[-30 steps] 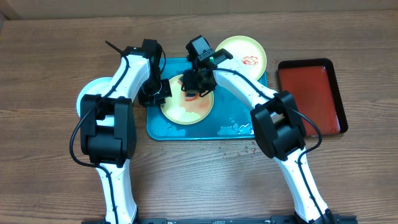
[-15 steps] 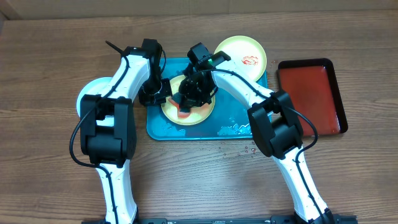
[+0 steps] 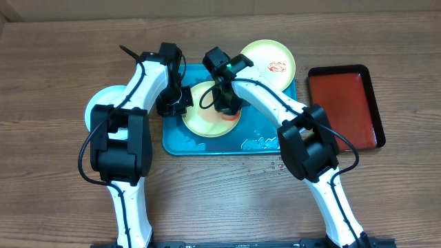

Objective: Clean dirty plates on tray and stack at the side
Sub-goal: 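Scrub the yellow plate with the sponge in the right gripper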

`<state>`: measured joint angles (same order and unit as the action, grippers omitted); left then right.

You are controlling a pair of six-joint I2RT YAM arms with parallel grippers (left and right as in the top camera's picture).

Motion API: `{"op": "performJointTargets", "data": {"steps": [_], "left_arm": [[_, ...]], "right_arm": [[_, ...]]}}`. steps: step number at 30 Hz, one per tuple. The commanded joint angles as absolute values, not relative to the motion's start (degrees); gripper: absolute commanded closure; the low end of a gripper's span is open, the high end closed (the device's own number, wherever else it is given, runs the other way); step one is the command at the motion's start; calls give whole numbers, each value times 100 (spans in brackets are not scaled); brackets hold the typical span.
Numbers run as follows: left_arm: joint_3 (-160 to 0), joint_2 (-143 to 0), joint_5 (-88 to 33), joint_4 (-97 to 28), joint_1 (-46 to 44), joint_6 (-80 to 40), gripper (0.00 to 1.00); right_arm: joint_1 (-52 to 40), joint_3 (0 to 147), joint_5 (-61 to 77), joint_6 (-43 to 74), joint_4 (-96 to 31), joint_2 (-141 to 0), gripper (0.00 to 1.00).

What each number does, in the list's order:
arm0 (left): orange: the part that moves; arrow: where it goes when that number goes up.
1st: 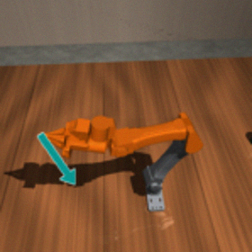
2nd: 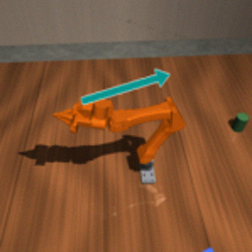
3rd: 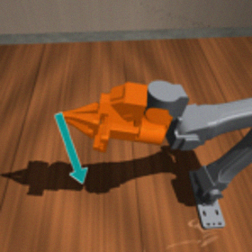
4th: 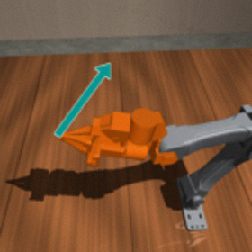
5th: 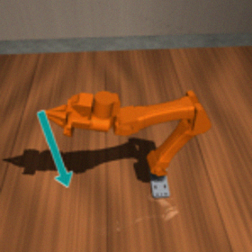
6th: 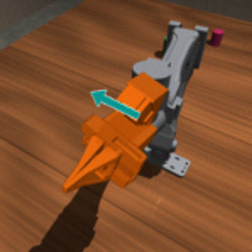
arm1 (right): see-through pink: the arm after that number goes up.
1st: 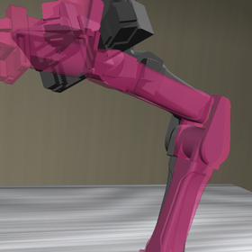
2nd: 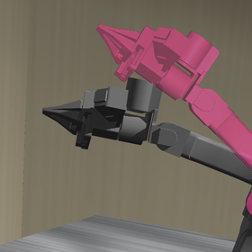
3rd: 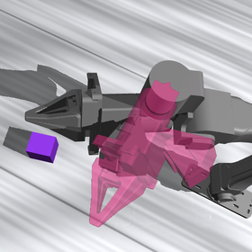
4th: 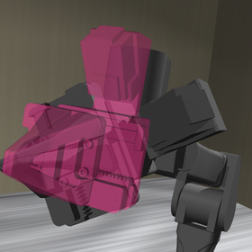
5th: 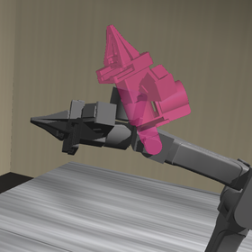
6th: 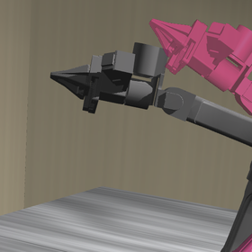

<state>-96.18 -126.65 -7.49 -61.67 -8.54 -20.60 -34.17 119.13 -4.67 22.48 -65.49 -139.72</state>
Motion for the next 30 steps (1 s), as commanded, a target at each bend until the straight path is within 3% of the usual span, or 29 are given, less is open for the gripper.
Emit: {"op": "performJointTargets", "data": {"steps": [1, 6, 14, 24, 30], "left_arm": [[-9470, -12763, -447, -6121, -823, -2010, 96], [-9470, -12763, -449, -6123, -823, -2010, 95], [-9470, -12763, -449, -6106, -823, -2010, 96], [-9470, -12763, -449, -6130, -823, -2010, 96], [-9470, -12763, -447, -6125, -823, -2010, 96]], "right_arm": [[-3293, 11716, -1577, 2493, -6139, -14123, 96], [-3293, 11487, -755, 2683, -5297, -14136, 96], [-3430, 11430, 2069, 2224, -4974, -14276, 96], [-3691, 11432, 2735, 2204, -5459, -14276, 96], [-3570, 11439, 2429, 2204, -6045, -14274, 96]]}}
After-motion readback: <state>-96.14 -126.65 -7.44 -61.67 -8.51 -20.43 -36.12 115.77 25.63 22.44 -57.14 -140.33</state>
